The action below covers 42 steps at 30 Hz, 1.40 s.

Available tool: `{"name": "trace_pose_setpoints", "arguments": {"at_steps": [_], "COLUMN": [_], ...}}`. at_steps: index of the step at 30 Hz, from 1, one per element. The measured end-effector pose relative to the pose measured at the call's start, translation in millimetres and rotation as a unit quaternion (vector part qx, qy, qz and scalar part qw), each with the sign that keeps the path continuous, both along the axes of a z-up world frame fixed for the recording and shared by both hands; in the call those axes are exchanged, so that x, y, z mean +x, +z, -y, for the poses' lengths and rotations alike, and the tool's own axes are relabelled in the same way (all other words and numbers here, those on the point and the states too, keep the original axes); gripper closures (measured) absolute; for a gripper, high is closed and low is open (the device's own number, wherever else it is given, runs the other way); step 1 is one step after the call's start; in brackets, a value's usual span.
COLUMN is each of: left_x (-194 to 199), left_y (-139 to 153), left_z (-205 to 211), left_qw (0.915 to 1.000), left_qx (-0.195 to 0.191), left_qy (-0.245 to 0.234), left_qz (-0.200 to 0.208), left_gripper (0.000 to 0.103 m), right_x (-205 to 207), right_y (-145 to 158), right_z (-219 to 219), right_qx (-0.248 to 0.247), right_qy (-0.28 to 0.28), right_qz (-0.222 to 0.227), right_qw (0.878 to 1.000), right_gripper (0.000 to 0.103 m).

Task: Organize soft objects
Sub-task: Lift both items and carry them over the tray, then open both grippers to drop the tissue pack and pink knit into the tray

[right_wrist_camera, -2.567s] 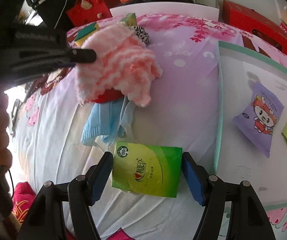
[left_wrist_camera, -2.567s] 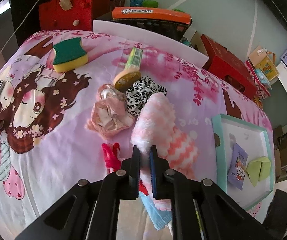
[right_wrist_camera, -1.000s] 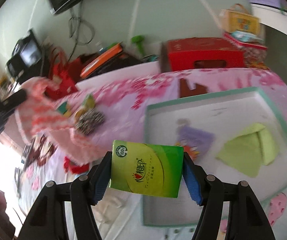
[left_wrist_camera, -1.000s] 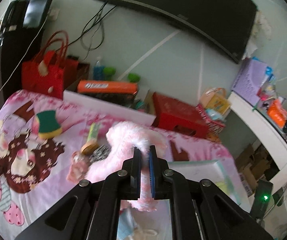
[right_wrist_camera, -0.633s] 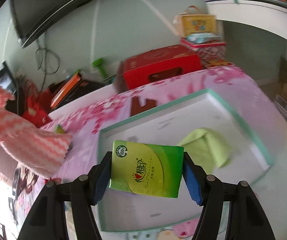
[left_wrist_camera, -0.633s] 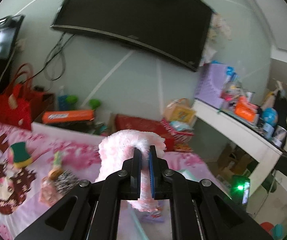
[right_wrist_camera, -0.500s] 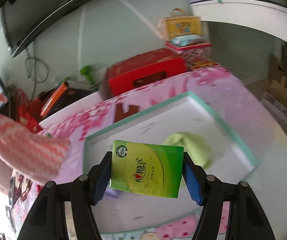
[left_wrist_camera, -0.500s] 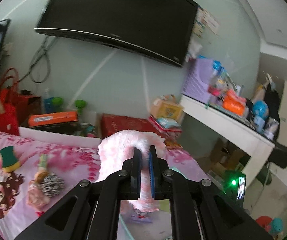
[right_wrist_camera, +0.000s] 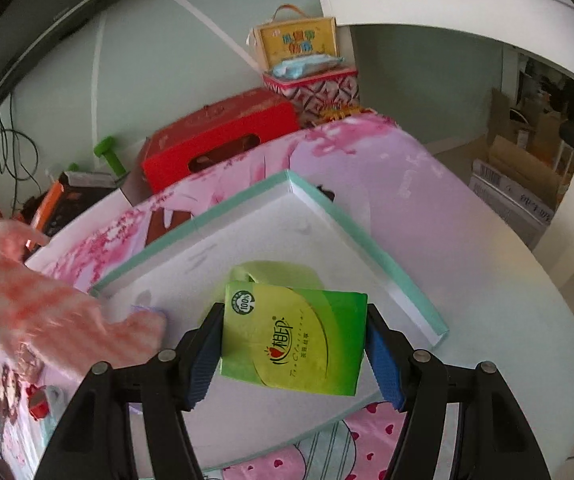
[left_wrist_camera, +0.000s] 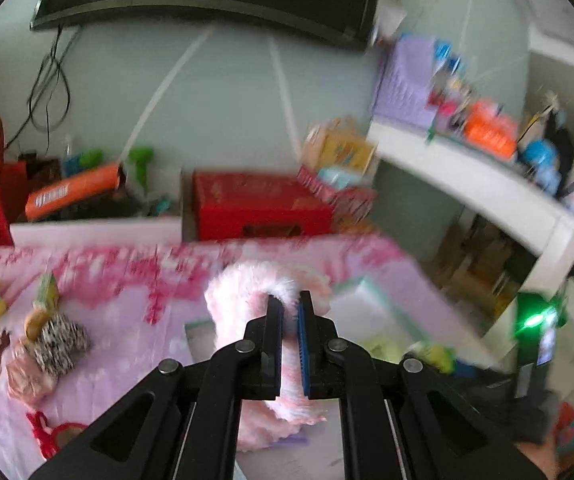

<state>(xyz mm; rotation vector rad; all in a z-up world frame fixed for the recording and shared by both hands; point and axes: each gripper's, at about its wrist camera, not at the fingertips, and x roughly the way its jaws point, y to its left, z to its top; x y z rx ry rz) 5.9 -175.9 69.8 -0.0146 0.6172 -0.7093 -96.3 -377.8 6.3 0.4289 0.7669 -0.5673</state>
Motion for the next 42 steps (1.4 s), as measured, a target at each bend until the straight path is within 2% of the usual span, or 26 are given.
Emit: {"name": "trace_pose_setpoints", "arguments": {"at_steps": [4,11,18,21,23,25,26,28,30,34,37,39,42], "left_x": [13.5,23.5,33.3,34.0,33.1,31.8,30.9,29.1,26.3,26.4,30.6,32.4,32.5], "left_y": [-32.9,-64.7,-89.6,-90.6,-87.2,-84.3,-82.2,-76.5,-68.2,-58.4,-57.7,-58.5,-61.4], "left_z": [15.2,29.2,40.1,39.6,39.5,39.5,39.6,39.3,37.4,30.5,24.9,21.2,18.2], "left_qw": [0.9983,0.9928,0.9859,0.9843,0.9842,0.984,0.9841,0.9844,0.9859,0.9875,0.9876,0.987,0.9843], "left_qx": [0.048,0.099,0.139,0.142,0.139,0.139,0.138,0.134,0.127,0.122,0.114,0.118,0.136], "left_qy": [0.002,0.0,0.003,0.007,0.005,0.004,0.002,0.001,0.002,0.017,0.026,0.043,0.061], "left_qz": [-0.032,-0.068,-0.093,-0.104,-0.109,-0.111,-0.112,-0.114,-0.109,-0.099,-0.105,-0.1,-0.094], "left_gripper": [0.096,0.096,0.096,0.095,0.09,0.068,0.063,0.041,0.029,0.019,0.006,0.002,0.001], "right_x": [3.7,12.9,16.6,16.8,17.0,17.2,17.5,18.0,17.3,16.5,17.5,16.5,14.3], "right_y": [-6.7,-18.4,-25.2,-23.4,-22.2,-22.0,-21.8,-21.0,-18.6,-17.5,-18.2,-18.4,-18.1], "right_z": [-0.8,-3.1,-3.0,-4.9,-5.7,-6.1,-6.6,-7.6,-9.0,-9.7,-9.5,-8.4,-5.2], "right_qx": [0.004,0.0,0.0,-0.011,-0.014,-0.016,-0.018,-0.023,-0.029,-0.033,-0.032,-0.028,-0.022], "right_qy": [0.005,0.012,0.014,0.012,0.012,0.012,0.013,0.013,0.012,0.012,0.014,0.013,0.002], "right_qz": [-0.009,-0.034,-0.049,-0.051,-0.052,-0.054,-0.057,-0.061,-0.06,-0.058,-0.06,-0.056,-0.052], "right_qw": [1.0,0.999,0.999,0.999,0.998,0.998,0.998,0.998,0.998,0.998,0.998,0.998,0.998], "right_gripper": [0.034,0.034,0.034,0.034,0.033,0.031,0.027,0.019,0.013,0.001,0.0,0.0,0.0]}}
